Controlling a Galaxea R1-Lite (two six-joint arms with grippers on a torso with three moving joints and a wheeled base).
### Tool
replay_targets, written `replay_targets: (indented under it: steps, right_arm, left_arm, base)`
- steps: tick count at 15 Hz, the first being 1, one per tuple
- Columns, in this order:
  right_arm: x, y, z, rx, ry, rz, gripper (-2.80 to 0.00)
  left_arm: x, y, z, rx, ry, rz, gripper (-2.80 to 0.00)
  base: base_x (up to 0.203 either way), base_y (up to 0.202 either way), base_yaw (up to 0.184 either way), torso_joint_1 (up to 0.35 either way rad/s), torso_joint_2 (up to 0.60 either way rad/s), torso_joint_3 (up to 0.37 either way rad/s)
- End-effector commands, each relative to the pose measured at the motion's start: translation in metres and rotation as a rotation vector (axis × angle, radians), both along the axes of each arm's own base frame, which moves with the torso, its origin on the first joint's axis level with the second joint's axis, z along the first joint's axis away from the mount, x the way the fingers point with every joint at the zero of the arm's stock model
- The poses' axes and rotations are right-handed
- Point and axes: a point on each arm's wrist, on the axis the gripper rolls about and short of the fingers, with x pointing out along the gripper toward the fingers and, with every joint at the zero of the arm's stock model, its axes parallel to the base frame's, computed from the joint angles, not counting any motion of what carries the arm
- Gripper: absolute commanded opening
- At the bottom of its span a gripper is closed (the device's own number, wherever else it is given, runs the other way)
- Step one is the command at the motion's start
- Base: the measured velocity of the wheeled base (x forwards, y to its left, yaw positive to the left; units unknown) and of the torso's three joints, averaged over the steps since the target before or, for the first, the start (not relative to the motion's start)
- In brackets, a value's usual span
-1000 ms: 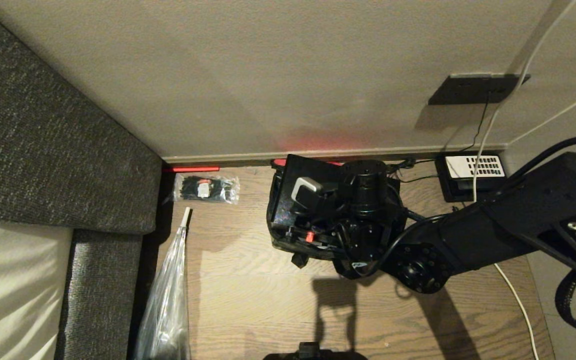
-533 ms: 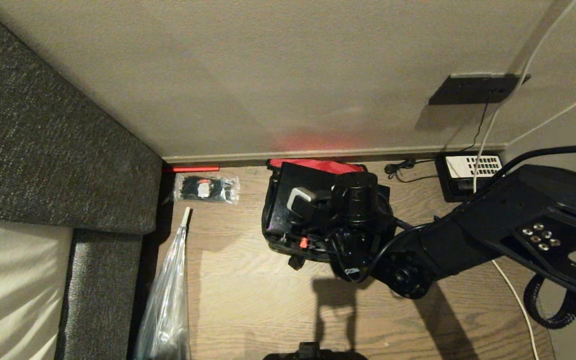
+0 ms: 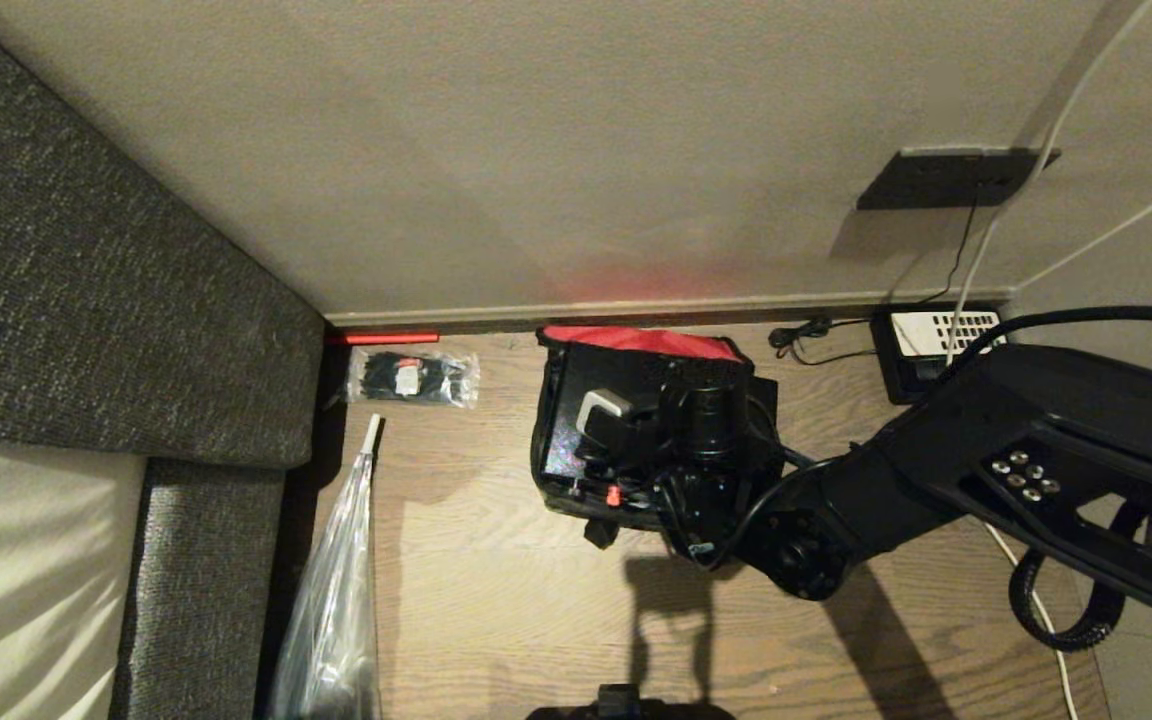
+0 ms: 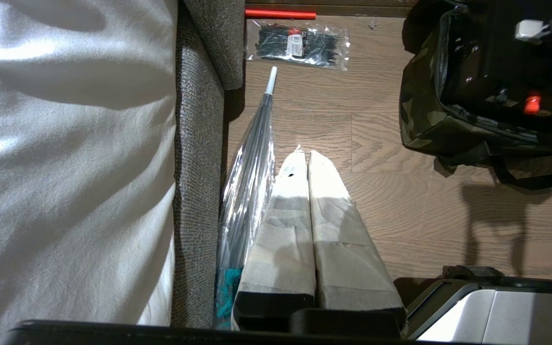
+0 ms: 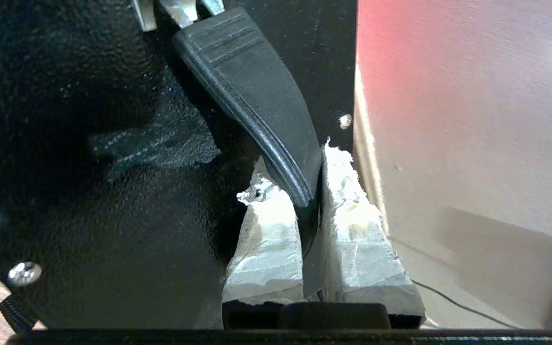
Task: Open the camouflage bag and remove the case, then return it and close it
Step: Close the top of the storage box
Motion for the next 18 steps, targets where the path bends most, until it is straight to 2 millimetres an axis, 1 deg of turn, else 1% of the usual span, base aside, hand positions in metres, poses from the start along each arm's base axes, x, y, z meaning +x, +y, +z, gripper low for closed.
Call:
replay_targets:
  steps: [1, 6, 10, 13, 15, 16, 18]
  right_arm:
    - [0.003, 0.003, -0.013, -0.024, 0.018, 0.0, -2.8]
    - [0.014, 0.013, -0.045, -0.022, 0.028, -0.002, -2.8]
    - [0.022, 0.014, -0.069, -0.023, 0.032, -0.012, -2.8]
    - [0.021, 0.013, -0.081, -0.015, 0.048, -0.015, -2.8]
    - [0.021, 0.013, -0.083, -0.024, 0.05, -0.013, -2.8]
    - [0.021, 0.013, -0.086, -0.025, 0.06, -0.016, 0.0]
    - [0.017, 0.01, -0.092, -0.038, 0.083, -0.019, 0.0]
  left_arm:
    - [0.0, 0.0, -0.001, 0.0, 0.003, 0.001, -2.8]
    - [0.0, 0.0, -0.001, 0.0, 0.003, 0.001, -2.8]
    - [0.0, 0.0, -0.001, 0.0, 0.003, 0.001, -2.8]
    - [0.0, 0.0, -0.001, 0.0, 0.003, 0.001, -2.8]
    - [0.0, 0.0, -0.001, 0.0, 0.003, 0.001, -2.8]
    - [0.0, 0.0, -0.001, 0.0, 0.003, 0.001, -2.8]
    - [0.0, 0.0, -0.001, 0.0, 0.003, 0.001, -2.8]
  base:
    - [0.0, 0.0, 0.0, 0.0, 0.0, 0.0]
    - [0.0, 0.0, 0.0, 0.0, 0.0, 0.0]
    - [0.0, 0.0, 0.0, 0.0, 0.0, 0.0]
    - [0.0, 0.0, 0.0, 0.0, 0.0, 0.0]
    - [0.0, 0.0, 0.0, 0.0, 0.0, 0.0]
    - [0.0, 0.0, 0.0, 0.0, 0.0, 0.0]
    - [0.0, 0.0, 0.0, 0.0, 0.0, 0.0]
